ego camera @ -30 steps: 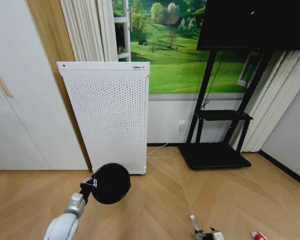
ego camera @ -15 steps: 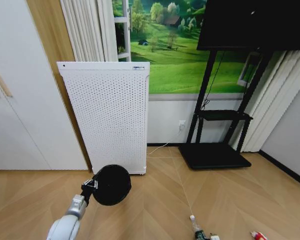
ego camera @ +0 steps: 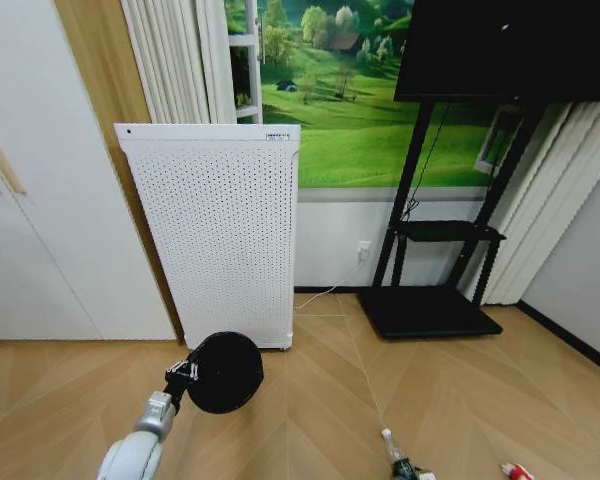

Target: Pick up the trash bin and place the garbage on the floor into it.

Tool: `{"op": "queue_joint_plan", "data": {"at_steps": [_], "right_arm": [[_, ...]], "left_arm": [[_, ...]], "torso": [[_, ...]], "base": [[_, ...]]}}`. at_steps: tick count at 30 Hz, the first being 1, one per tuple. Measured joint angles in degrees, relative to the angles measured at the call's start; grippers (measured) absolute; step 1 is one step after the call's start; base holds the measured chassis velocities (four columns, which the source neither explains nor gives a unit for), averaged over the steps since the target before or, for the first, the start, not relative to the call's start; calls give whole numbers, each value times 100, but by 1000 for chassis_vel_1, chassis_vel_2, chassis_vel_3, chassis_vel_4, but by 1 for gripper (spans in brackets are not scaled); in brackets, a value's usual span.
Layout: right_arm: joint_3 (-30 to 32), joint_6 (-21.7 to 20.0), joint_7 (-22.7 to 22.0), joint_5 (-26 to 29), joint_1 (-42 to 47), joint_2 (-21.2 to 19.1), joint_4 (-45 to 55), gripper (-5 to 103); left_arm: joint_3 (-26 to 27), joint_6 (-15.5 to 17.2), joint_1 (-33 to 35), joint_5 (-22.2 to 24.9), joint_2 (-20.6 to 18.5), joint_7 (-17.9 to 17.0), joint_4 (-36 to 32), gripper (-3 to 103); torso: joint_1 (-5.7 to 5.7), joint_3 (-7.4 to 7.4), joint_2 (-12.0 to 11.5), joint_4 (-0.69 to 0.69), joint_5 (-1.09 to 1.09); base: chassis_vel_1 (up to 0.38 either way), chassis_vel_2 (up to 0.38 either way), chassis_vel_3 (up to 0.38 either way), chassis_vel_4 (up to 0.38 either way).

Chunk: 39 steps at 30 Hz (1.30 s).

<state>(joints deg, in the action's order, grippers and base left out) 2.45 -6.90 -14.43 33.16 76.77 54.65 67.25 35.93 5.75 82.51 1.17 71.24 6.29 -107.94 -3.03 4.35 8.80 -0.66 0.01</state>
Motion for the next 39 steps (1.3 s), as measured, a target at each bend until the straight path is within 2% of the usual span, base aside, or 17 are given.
{"op": "queue_joint_plan", "data": {"at_steps": [2, 4, 5, 7, 13, 17, 20, 26, 30, 32, 33, 35, 36, 38, 39], "right_arm": [[6, 1, -8, -5, 8, 0, 5, 57], [13, 0, -28, -11, 38, -4, 29, 46], [13, 0, -28, -11, 38, -4, 29, 46], [39, 5, -40, -18, 78, -14, 61, 37], [109, 7, -50, -20, 181, -42, 152, 25], [204, -27, -65, 56, 315, -133, 493, 23], [302, -38, -75, 92, 336, -252, 759, 23], [514, -14, -73, 174, 343, -483, 1158, 23], [959, 309, 165, -200, 439, -703, 1427, 23], [1296, 650, 458, -462, 501, -842, 1602, 23], [1296, 650, 458, -462, 501, -842, 1602, 23], [1598, 1015, 765, -556, 524, -977, 1796, 23], [1598, 1015, 765, -556, 524, -977, 1796, 23], [1918, 1573, 1324, -752, 483, -1127, 1917, 23], [1918, 1573, 1324, -752, 483, -1127, 1917, 23]], "left_arm": [[-4, -2, -2, -1, 3, 0, 1, 3], [-17, -13, -2, -4, 8, 0, 5, 3], [-17, -13, -2, -4, 8, 0, 5, 3], [-19, -32, 2, -6, 7, 0, 6, 3], [-19, -40, 23, -8, 0, 0, 1, 3], [-52, -40, -2, -1, 24, -20, -27, 3], [-115, -39, -61, 6, 58, -112, -20, 3], [-274, 55, -220, 38, 166, -305, 48, 3], [-453, 115, -347, 37, 208, -307, 133, 3], [-579, 161, -456, 29, 250, -316, 188, 3], [-579, 161, -456, 29, 250, -316, 188, 3], [-736, 204, -560, 16, 296, -365, 244, 3], [-736, 204, -560, 16, 296, -365, 244, 3], [-932, 261, -706, 18, 321, -422, 322, 3], [-932, 261, -706, 18, 321, -422, 322, 3]], "torso": [[0, 0, 0, 1, -1], [0, 0, 0, -1, -2], [0, 0, 0, -1, -2], [0, 0, 0, -1, -2], [0, 1, 0, -1, -1], [0, 2, -1, -3, 5], [0, 2, -1, -1, -2], [0, 2, -1, 0, 0], [0, 2, -1, -1, 0], [0, 2, -1, -1, -1], [0, 2, -1, -1, -1], [-1, 1, -1, -1, 0], [-1, 1, -1, -1, 0], [0, 1, -2, -1, -1], [0, 1, -2, -1, -1]], "base": [[0, 0, 0, 0], [0, 0, 0, 0], [0, 0, 0, 0], [0, 0, 0, 0], [0, 0, 0, 0], [0, 0, 0, 0], [0, 0, 0, 0], [0, 0, 0, 0], [0, 0, 0, 0], [0, 0, 0, 0], [0, 0, 0, 0], [0, 0, 0, 0], [0, 0, 0, 0], [0, 0, 0, 0], [0, 0, 0, 0]]}}
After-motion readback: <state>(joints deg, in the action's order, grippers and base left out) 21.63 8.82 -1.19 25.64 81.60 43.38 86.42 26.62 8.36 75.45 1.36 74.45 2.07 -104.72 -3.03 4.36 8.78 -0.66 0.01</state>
